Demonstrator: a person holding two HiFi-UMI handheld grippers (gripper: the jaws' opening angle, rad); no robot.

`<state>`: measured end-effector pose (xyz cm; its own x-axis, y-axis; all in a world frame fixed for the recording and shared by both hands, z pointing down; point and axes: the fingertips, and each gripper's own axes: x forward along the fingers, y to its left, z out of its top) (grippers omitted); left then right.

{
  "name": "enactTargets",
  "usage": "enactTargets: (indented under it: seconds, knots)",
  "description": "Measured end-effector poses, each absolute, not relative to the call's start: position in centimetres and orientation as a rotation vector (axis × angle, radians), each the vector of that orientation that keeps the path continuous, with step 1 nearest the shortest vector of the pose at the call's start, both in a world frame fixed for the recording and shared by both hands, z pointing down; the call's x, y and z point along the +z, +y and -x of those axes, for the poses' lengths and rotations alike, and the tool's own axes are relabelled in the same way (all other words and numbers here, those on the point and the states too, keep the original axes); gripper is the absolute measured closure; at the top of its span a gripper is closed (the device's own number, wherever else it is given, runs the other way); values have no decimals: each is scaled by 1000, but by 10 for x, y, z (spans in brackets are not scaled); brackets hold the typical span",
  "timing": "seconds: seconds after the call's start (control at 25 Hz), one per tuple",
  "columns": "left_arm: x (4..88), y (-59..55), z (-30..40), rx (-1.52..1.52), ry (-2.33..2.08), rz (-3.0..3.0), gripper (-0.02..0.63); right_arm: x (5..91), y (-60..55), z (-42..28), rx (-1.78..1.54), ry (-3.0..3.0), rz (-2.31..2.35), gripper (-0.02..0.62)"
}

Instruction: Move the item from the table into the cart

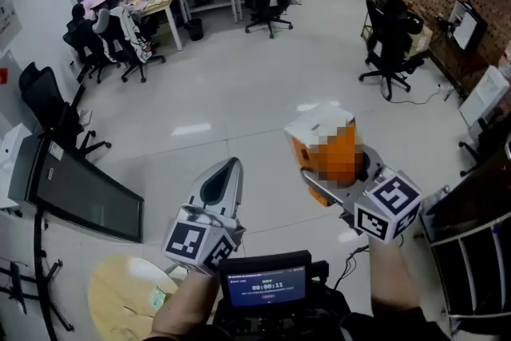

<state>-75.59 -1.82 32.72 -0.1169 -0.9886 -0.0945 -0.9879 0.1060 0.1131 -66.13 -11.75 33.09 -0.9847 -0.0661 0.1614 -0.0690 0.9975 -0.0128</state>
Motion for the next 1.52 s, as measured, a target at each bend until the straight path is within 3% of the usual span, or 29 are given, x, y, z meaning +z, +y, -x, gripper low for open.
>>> enactTargets:
  seconds: [0.28, 0.48, 0.64, 0.96, 1.36, 1.52]
  knots:
    - [343, -171, 696, -198, -1932, -2425, 604, 342, -245, 555, 96, -2921, -680, 241]
    - [344, -270, 598, -191, -1636, -2619, 604, 346, -304, 437, 130, -2806, -1046, 241]
    - [348, -314, 550, -147, -1406, -2740, 604, 344, -320, 390, 157, -2742, -1271, 241]
    - [342, -437, 152, -98, -1022, -2945, 604, 341, -394, -15, 118, -2561, -1710, 241]
    - [338, -540, -107, -92, -535, -3070, 604, 334, -454, -257, 117, -2255, -2120, 241]
    - [340, -575, -169, -111, -328, -3117, 604, 344, -474, -309, 134, -2123, -2267, 241]
